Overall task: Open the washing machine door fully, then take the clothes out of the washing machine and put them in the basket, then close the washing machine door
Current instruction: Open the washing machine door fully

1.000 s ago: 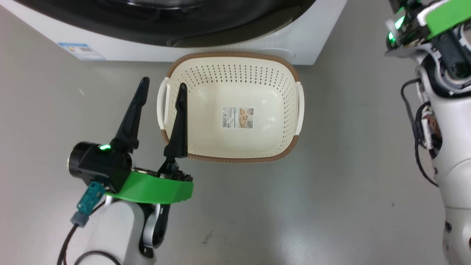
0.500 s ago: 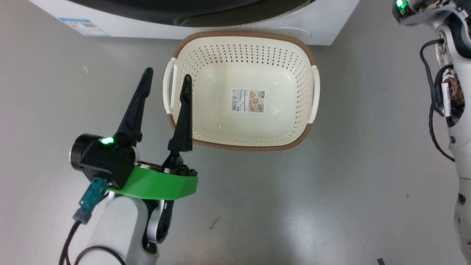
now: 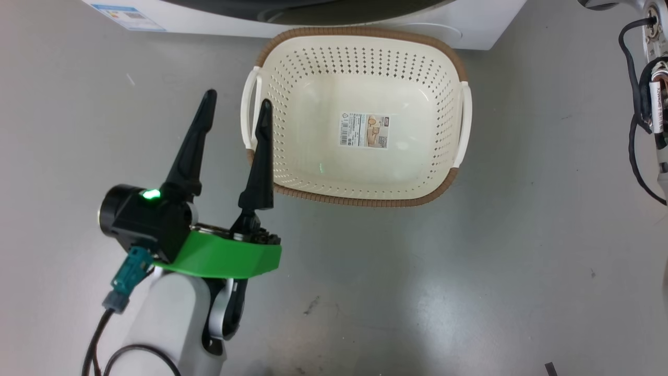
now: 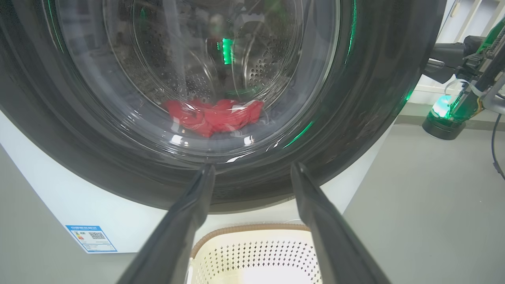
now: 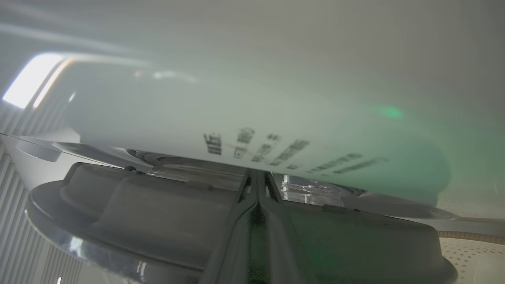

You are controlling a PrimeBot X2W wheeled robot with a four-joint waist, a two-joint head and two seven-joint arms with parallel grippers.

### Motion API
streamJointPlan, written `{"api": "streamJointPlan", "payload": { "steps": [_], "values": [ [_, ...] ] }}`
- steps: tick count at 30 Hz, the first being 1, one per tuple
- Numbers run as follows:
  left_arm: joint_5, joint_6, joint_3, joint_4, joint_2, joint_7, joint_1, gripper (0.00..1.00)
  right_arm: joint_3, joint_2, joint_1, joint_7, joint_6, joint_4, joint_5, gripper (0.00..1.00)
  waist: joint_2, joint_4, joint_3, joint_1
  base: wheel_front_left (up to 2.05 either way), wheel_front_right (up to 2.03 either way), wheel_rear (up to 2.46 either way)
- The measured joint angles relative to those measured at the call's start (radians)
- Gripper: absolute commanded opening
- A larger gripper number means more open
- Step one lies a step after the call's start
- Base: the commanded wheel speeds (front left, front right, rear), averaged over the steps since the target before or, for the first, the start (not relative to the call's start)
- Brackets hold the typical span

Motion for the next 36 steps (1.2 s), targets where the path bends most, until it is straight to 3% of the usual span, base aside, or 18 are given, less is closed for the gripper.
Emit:
{"api": "streamJointPlan", "payload": {
  "steps": [17, 36],
  "values": [
    [-0.005, 0.008, 0.027, 0.019, -0.001, 0.000, -0.005, 1.00, 0.046, -0.009, -0.013, 0.110, -0.004, 0.035, 0.005, 0.00, 0.0000, -0.015, -0.021, 0.0000, 0.00, 0.00, 0.00],
    [0.002, 0.007, 0.062, 0.036, -0.002, 0.000, 0.018, 1.00, 0.098, 0.040, 0.058, 0.168, -0.004, 0.016, 0.004, 0.00, 0.0000, -0.053, -0.090, 0.0000, 0.00, 0.00, 0.00]
  ]
}}
